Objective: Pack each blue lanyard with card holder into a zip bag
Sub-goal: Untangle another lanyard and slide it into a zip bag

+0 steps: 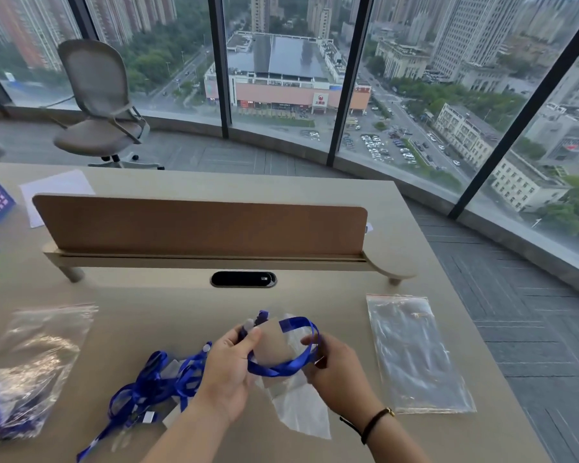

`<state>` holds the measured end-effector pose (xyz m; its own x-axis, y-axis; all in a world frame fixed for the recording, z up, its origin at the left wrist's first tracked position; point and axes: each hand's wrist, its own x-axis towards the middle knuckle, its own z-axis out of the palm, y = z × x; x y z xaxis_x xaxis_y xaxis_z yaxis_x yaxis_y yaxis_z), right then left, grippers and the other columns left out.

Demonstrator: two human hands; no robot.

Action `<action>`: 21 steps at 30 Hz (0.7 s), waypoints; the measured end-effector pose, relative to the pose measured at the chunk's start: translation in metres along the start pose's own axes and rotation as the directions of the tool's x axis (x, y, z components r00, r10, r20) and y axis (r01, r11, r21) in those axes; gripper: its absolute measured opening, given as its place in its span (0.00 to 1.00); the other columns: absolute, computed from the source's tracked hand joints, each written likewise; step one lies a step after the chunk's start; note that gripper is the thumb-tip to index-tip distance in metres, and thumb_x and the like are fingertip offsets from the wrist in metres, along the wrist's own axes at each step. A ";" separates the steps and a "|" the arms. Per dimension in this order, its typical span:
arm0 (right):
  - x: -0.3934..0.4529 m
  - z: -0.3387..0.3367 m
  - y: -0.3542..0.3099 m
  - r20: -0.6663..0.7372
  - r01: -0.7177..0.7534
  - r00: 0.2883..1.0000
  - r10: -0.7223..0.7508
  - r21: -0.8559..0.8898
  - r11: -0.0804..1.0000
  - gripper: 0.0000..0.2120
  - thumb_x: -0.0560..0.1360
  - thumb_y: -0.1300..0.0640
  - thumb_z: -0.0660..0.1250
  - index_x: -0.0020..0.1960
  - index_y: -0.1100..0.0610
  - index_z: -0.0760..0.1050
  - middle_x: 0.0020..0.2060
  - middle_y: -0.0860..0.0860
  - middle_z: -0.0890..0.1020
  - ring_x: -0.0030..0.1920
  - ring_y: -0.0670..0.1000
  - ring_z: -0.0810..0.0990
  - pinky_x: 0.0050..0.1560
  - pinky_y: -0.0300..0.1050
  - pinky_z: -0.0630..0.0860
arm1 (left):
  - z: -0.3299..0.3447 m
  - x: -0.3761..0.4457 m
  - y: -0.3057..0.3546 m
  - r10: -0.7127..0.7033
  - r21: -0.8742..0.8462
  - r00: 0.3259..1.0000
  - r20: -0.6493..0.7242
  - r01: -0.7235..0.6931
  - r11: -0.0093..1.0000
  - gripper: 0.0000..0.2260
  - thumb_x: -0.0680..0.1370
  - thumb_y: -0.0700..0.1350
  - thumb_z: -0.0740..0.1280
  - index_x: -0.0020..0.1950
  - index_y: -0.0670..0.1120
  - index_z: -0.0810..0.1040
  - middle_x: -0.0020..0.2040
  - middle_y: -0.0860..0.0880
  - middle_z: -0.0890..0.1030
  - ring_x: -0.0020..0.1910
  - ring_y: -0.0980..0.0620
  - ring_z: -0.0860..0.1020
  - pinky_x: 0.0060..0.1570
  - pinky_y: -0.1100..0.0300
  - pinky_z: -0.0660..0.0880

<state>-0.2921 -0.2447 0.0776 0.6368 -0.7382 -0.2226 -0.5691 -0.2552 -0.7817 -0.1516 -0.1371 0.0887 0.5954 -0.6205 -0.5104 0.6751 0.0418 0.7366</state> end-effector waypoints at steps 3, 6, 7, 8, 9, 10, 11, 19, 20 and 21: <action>0.000 0.001 0.002 -0.007 0.006 1.000 -0.006 0.009 1.000 0.15 0.72 0.61 0.65 0.53 0.44 0.78 0.35 0.50 0.82 0.35 0.48 0.81 0.42 0.44 0.81 | -0.006 0.005 -0.002 0.053 0.064 0.993 -0.103 -0.046 0.997 0.06 0.80 0.40 0.66 0.49 0.47 0.82 0.55 0.44 0.84 0.58 0.40 0.78 0.57 0.39 0.78; 0.000 0.002 0.003 -0.007 0.007 1.000 -0.007 0.002 1.000 0.16 0.72 0.60 0.65 0.56 0.45 0.78 0.36 0.49 0.83 0.36 0.47 0.81 0.43 0.41 0.80 | -0.009 0.009 -0.005 0.118 0.137 0.975 -0.189 -0.093 0.986 0.04 0.80 0.42 0.67 0.52 0.49 0.81 0.56 0.42 0.82 0.59 0.37 0.77 0.59 0.35 0.76; -0.001 0.003 0.002 -0.003 0.010 1.000 -0.010 0.001 1.000 0.16 0.72 0.60 0.66 0.56 0.45 0.77 0.36 0.49 0.83 0.36 0.46 0.82 0.43 0.39 0.79 | -0.009 0.009 -0.006 0.139 0.151 0.969 -0.202 -0.110 0.982 0.04 0.80 0.43 0.67 0.52 0.49 0.81 0.55 0.42 0.82 0.59 0.37 0.77 0.59 0.35 0.76; -0.001 0.003 0.002 0.001 0.014 1.000 -0.014 -0.003 1.000 0.17 0.72 0.61 0.66 0.57 0.44 0.76 0.36 0.48 0.83 0.37 0.45 0.82 0.44 0.38 0.79 | -0.009 0.009 -0.006 0.157 0.158 0.965 -0.210 -0.125 0.980 0.04 0.80 0.43 0.67 0.52 0.50 0.81 0.55 0.42 0.82 0.59 0.37 0.78 0.59 0.36 0.76; -0.001 0.004 0.001 0.004 0.022 1.000 -0.022 -0.005 1.000 0.18 0.72 0.61 0.67 0.57 0.43 0.76 0.36 0.47 0.83 0.37 0.45 0.82 0.44 0.37 0.79 | -0.008 0.009 -0.006 0.166 0.158 0.961 -0.219 -0.133 0.979 0.04 0.80 0.43 0.67 0.53 0.50 0.80 0.55 0.42 0.82 0.58 0.38 0.79 0.59 0.37 0.77; -0.002 0.005 0.000 0.008 0.030 1.000 -0.030 -0.007 1.000 0.18 0.72 0.61 0.67 0.57 0.42 0.75 0.36 0.47 0.83 0.38 0.45 0.82 0.45 0.37 0.79 | -0.008 0.009 -0.007 0.172 0.155 0.958 -0.228 -0.139 0.978 0.04 0.80 0.43 0.67 0.53 0.50 0.80 0.55 0.42 0.82 0.57 0.40 0.79 0.58 0.37 0.77; -0.002 0.006 0.000 0.013 0.036 0.999 -0.036 -0.007 0.999 0.19 0.71 0.61 0.67 0.57 0.42 0.75 0.37 0.47 0.83 0.38 0.44 0.82 0.46 0.38 0.79 | -0.007 0.010 -0.007 0.174 0.142 0.956 -0.235 -0.143 0.979 0.04 0.80 0.43 0.67 0.53 0.50 0.80 0.55 0.43 0.82 0.56 0.40 0.80 0.58 0.38 0.78; 0.000 0.011 -0.004 0.009 0.082 0.997 -0.082 -0.013 0.997 0.22 0.72 0.61 0.67 0.64 0.46 0.74 0.38 0.45 0.82 0.41 0.44 0.80 0.43 0.30 0.75 | 0.004 0.012 -0.013 0.157 0.087 0.952 -0.262 -0.139 0.986 0.07 0.80 0.45 0.67 0.58 0.51 0.78 0.57 0.44 0.81 0.57 0.42 0.80 0.53 0.41 0.81; 0.000 0.011 -0.005 0.017 0.083 0.996 -0.082 -0.012 0.997 0.23 0.72 0.61 0.67 0.65 0.46 0.73 0.38 0.45 0.82 0.41 0.43 0.81 0.43 0.30 0.75 | 0.006 0.012 -0.013 0.157 0.074 0.951 -0.266 -0.142 0.987 0.07 0.81 0.45 0.66 0.58 0.51 0.77 0.58 0.44 0.81 0.57 0.42 0.80 0.53 0.40 0.81; -0.001 0.011 -0.006 0.027 0.081 0.996 -0.081 -0.008 0.997 0.24 0.72 0.61 0.68 0.66 0.46 0.72 0.39 0.45 0.82 0.42 0.43 0.81 0.44 0.30 0.75 | 0.007 0.011 -0.013 0.159 0.065 0.950 -0.268 -0.147 0.987 0.07 0.81 0.45 0.66 0.58 0.52 0.77 0.58 0.45 0.80 0.56 0.43 0.80 0.53 0.39 0.80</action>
<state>-0.2837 -0.2360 0.0758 0.6944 -0.6982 -0.1741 -0.5197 -0.3193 -0.7925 -0.1569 -0.1500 0.0761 0.7899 -0.3731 -0.4867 0.5505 0.0818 0.8308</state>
